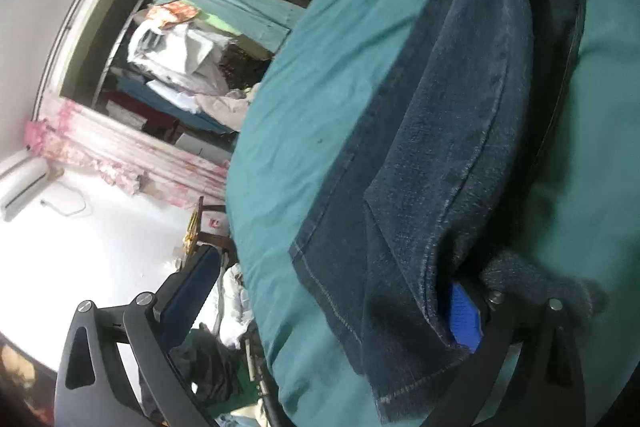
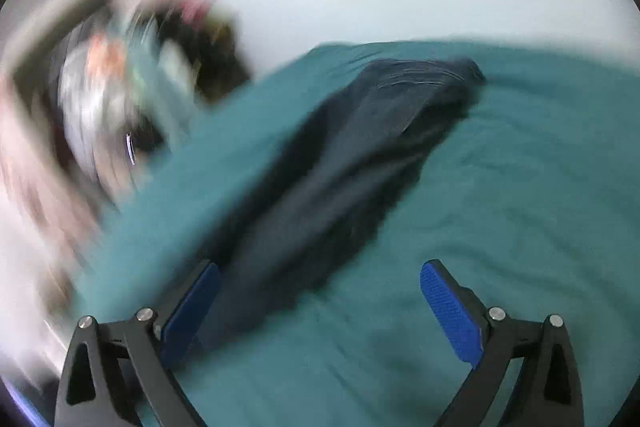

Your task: Fold clothes

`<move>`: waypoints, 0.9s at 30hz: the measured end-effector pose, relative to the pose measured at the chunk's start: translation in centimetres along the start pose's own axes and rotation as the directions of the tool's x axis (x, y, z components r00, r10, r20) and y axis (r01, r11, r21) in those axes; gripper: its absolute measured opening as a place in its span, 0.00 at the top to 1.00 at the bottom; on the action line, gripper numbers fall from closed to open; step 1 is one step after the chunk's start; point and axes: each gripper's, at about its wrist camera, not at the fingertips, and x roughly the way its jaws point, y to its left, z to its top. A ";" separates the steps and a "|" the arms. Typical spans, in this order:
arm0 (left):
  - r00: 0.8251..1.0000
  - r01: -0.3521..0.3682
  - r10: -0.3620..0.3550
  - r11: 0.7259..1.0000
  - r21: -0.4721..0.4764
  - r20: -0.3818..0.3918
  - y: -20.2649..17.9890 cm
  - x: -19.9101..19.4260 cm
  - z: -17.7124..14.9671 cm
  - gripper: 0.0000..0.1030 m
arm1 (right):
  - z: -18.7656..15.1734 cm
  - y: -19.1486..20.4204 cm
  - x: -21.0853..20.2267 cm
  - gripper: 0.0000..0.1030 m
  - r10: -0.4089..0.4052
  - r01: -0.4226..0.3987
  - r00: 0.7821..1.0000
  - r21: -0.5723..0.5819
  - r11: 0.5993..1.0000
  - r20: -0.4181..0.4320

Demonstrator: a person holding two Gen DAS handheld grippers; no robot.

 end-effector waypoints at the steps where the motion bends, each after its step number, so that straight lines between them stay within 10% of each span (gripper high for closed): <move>1: 1.000 0.018 -0.018 1.000 -0.005 -0.001 0.3 0.7 0.0 0.01 | -1.4 1.5 -0.4 0.02 -0.047 0.046 0.999 -0.095 0.994 -0.011; 8: 0.982 0.168 -0.167 0.986 -0.007 0.090 2.1 5.2 -1.1 0.00 | -4.9 8.8 2.0 0.02 -0.230 0.222 0.973 -0.232 0.947 -0.007; 14: 0.907 0.390 -0.390 0.920 0.028 0.161 4.9 8.9 -2.0 0.00 | -5.1 14.2 6.7 0.02 -0.384 0.364 0.922 -0.242 0.899 -0.040; 21: 0.853 0.504 -0.513 0.857 0.108 0.093 6.9 11.7 -0.9 0.00 | -2.0 17.4 13.4 0.02 -0.410 0.363 0.870 -0.206 0.909 -0.274; 27: 0.734 0.672 -0.675 0.738 -0.064 -0.067 12.6 19.3 1.9 0.00 | -0.7 19.4 14.0 0.02 -0.414 0.392 0.850 -0.133 0.910 -0.326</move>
